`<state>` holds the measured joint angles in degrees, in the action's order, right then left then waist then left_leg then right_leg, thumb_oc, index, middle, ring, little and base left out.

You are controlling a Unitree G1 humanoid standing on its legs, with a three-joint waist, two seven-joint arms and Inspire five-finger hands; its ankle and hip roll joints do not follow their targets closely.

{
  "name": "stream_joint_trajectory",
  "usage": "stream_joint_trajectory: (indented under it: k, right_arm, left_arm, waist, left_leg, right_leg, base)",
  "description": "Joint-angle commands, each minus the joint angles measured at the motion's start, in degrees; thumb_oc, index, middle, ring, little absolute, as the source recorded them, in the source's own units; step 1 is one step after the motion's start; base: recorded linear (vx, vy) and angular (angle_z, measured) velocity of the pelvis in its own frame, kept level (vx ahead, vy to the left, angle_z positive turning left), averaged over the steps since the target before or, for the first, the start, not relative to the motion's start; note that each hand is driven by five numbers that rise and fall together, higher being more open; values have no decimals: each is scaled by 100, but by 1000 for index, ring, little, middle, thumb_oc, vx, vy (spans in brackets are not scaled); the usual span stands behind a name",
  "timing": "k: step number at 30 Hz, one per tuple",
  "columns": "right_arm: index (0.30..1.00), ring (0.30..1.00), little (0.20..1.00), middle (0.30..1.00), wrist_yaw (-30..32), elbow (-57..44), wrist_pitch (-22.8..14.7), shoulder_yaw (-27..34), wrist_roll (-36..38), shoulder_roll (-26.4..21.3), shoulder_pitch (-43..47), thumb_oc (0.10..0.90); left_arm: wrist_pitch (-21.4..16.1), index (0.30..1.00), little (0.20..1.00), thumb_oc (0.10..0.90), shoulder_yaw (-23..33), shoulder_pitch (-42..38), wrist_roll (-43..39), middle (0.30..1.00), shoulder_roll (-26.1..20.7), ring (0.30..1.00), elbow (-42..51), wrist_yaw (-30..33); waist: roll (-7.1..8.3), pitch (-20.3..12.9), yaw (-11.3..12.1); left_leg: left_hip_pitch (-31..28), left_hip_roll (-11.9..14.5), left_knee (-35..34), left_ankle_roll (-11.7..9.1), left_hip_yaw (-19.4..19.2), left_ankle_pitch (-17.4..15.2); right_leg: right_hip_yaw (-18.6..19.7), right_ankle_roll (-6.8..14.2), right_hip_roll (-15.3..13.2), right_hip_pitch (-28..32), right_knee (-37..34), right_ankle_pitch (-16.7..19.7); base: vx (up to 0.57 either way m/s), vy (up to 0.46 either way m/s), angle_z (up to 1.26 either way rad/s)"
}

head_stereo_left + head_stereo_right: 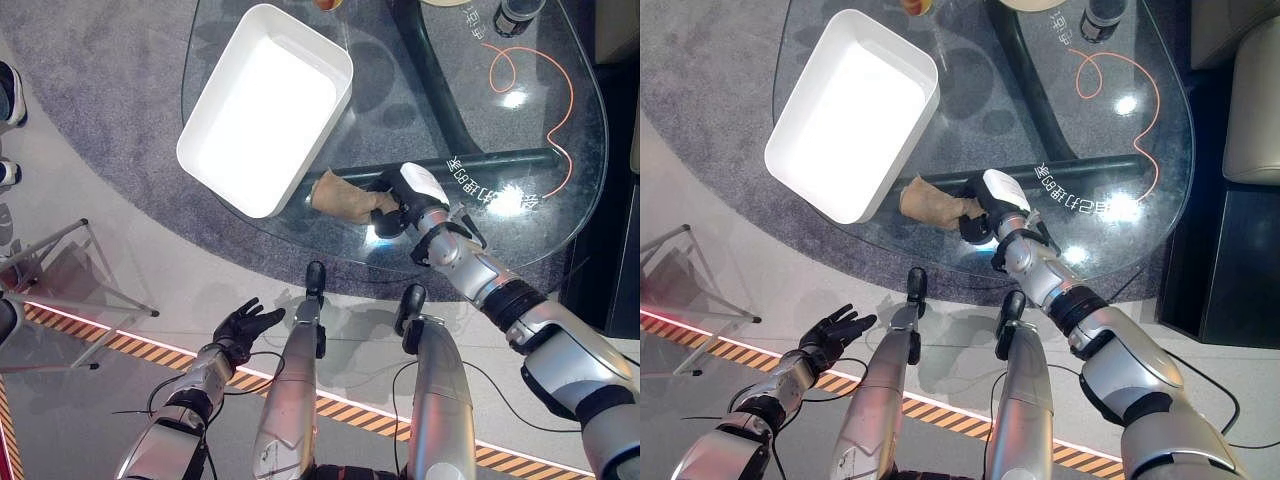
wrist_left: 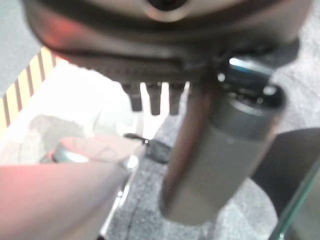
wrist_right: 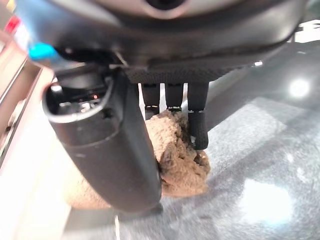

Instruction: Wipe the table with a cloth and put it in the basket.

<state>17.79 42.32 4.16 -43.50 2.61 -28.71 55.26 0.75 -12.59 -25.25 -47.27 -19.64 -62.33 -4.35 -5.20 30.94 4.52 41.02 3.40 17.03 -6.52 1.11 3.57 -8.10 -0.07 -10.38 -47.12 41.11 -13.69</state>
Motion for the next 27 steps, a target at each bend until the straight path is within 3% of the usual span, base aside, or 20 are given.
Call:
stream_joint_trajectory:
  k: [1,4,5,6,8,9,10,14,15,16,27]
  right_arm:
    - [300,300,200,300,997,347,-79,724,294,-392,298,100]
    - [300,300,200,300,1145,514,-121,964,470,-471,287,100]
    - [300,300,200,300,1226,729,-220,1191,647,-585,255,100]
    - [300,300,200,300,1302,816,-247,1319,756,-665,296,100]
    - [300,300,200,300,1351,1006,-348,1536,918,-786,292,100]
    - [300,300,200,300,1389,1147,-395,1617,1014,-835,277,100]
    - [300,300,200,300,1413,1178,-415,1647,1075,-856,323,100]
    - [300,300,200,300,1522,1512,-564,1924,1287,-969,325,100]
    - [300,300,200,300,1522,1541,-564,1935,1291,-968,294,100]
    - [300,300,200,300,1547,1557,-560,1963,1308,-983,334,100]
    - [300,300,200,300,2089,2294,-783,2585,1819,-1260,243,100]
  left_arm:
    - [-173,900,900,800,0,80,-5,900,-54,900,-283,56]
    - [-175,900,900,800,8,106,-11,900,-72,900,-281,44]
    - [-156,900,900,800,-2,171,2,900,-92,900,-254,52]
    - [-157,900,900,800,17,162,6,900,-118,900,-219,49]
    - [-163,900,900,800,26,220,14,900,-152,900,-175,30]
    - [-142,900,900,800,9,260,-3,900,-180,900,-170,13]
    - [-140,900,900,800,23,219,-8,900,-194,900,-162,6]
    - [-108,900,900,800,10,219,-18,900,-235,900,-111,11]
    - [-100,900,900,800,0,252,-17,900,-234,900,-116,10]
    - [-96,900,900,800,17,215,-19,900,-248,900,-107,10]
    - [-113,900,900,800,16,233,-78,900,-331,900,-162,-17]
  waist:
    - [-156,-114,-74]
    - [-149,-114,-81]
    - [-139,-114,-80]
    - [-133,-114,-80]
    - [-127,-114,-74]
    - [-129,-114,-70]
    - [-128,-114,-71]
    - [-136,-114,-68]
    - [-139,-114,-65]
    - [-136,-114,-67]
    - [-117,-114,-76]
  left_leg:
    - [99,-373,863,463,-401,-501]
    - [123,-358,891,474,-391,-517]
    - [42,-348,995,464,-356,-724]
    - [180,-341,965,503,-364,-560]
    - [209,-337,1006,521,-343,-588]
    - [110,-337,1077,503,-309,-773]
    - [227,-333,1020,533,-329,-595]
    - [249,-358,1051,552,-294,-616]
    - [139,-360,1108,527,-269,-798]
    - [257,-358,1057,556,-290,-622]
    - [256,-354,1046,574,-253,-656]
  right_leg:
    - [-99,208,180,164,-968,907]
    - [-93,208,185,135,-933,908]
    - [-47,262,191,195,-800,730]
    - [-85,210,191,77,-866,909]
    - [-84,207,197,55,-835,901]
    - [-36,261,209,132,-729,726]
    - [-79,207,203,37,-815,900]
    - [-72,208,214,26,-812,903]
    - [-27,261,223,116,-726,727]
    - [-69,208,216,19,-807,900]
    - [-78,237,243,46,-833,901]
  base:
    - [0,0,0]
    - [26,-9,0]
    - [5,-35,1]
    - [4,-50,1]
    - [1,-37,2]
    - [0,0,0]
    - [0,0,0]
    - [0,-7,0]
    - [-4,-9,4]
    - [-4,-3,4]
    - [-7,0,0]
